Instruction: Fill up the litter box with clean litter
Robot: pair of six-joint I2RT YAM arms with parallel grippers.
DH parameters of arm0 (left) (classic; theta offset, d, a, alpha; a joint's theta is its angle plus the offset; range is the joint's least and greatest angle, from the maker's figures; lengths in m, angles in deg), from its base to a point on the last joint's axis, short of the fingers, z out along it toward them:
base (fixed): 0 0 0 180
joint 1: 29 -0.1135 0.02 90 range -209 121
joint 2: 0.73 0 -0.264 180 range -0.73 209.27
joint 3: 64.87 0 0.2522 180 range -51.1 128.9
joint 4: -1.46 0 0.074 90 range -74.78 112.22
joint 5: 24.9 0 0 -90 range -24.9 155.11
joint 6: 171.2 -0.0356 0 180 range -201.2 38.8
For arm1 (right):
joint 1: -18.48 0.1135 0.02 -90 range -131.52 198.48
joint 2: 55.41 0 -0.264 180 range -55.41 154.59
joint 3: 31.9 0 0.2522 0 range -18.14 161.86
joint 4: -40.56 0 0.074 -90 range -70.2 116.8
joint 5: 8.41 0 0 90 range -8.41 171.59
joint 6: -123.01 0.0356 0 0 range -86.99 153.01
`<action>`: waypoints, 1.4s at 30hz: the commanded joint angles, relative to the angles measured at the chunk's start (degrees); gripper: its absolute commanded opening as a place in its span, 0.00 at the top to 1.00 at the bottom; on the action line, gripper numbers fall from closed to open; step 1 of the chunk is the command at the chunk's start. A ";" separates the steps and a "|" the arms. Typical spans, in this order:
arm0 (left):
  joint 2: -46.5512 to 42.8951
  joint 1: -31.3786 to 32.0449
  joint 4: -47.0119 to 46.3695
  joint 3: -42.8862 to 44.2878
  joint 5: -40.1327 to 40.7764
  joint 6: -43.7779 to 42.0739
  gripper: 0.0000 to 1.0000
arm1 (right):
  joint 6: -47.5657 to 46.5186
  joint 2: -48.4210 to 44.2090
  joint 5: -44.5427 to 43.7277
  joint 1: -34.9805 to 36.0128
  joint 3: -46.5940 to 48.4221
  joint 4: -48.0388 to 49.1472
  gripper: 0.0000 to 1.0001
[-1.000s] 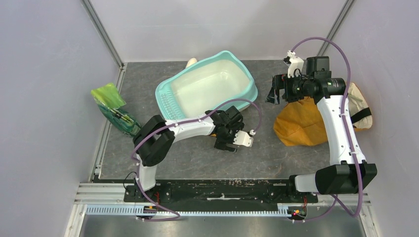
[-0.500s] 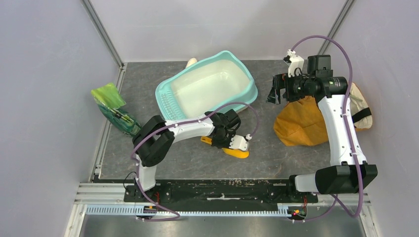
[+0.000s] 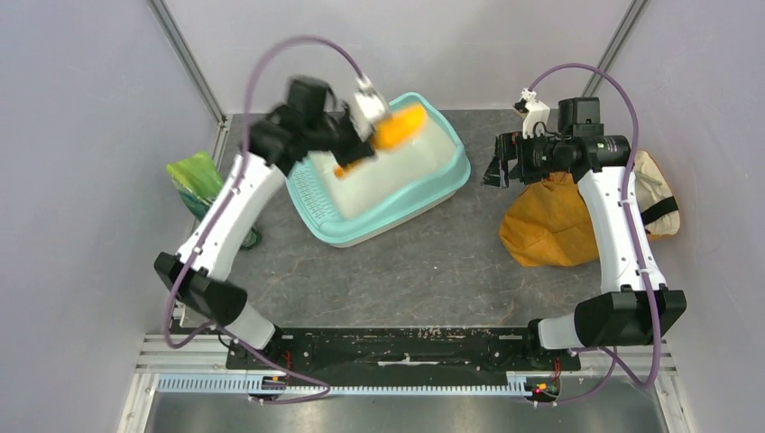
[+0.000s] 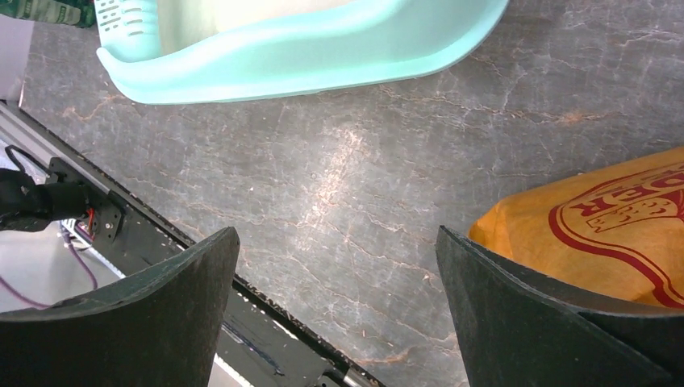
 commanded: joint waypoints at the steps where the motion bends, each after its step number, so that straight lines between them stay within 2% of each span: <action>1: 11.69 -17.29 -2.84 14.82 6.91 9.12 0.98 | 0.95 0.56 3.33 -0.12 2.74 1.10 0.01; 6: 30.72 -25.34 3.97 37.61 26.81 3.19 0.98 | -0.14 1.39 4.08 -0.12 4.44 -0.10 0.01; 8: 34.71 -27.14 3.20 39.44 34.41 -2.61 0.98 | -0.33 1.59 4.33 -0.12 4.41 -0.18 0.01; 13: 40.91 -32.41 2.14 38.85 36.24 -12.50 0.98 | 0.11 2.28 5.00 -0.12 4.52 -0.42 0.01; 21: 41.25 -36.31 5.29 26.90 28.22 -26.37 0.98 | -0.24 1.97 4.47 -0.16 4.31 -0.98 0.01; 29: 40.46 -36.48 6.13 18.12 21.23 -30.06 0.98 | -0.39 2.24 4.35 -0.12 4.88 -1.61 0.01; 36: 31.68 -36.32 7.96 6.18 8.44 -36.39 0.98 | -1.21 2.59 3.92 -0.12 4.76 -2.09 0.01; 42: 25.55 -34.40 12.38 -1.75 1.75 -40.91 0.98 | -0.93 3.37 4.30 -0.12 5.46 -1.60 0.01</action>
